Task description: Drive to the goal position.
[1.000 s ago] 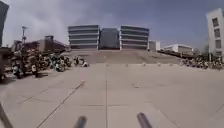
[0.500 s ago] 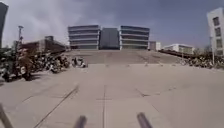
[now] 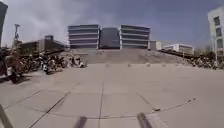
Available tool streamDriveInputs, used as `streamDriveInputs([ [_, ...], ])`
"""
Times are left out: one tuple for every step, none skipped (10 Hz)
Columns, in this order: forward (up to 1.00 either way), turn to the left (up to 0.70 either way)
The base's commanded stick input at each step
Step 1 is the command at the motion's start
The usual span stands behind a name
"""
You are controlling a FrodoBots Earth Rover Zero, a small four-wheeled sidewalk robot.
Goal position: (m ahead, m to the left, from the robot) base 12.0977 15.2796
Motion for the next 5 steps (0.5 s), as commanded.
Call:
streamDriveInputs([
  [1.0,0.0],
  [1.0,0.0],
  [1.0,0.0],
  [1.0,0.0],
  [1.0,0.0],
])
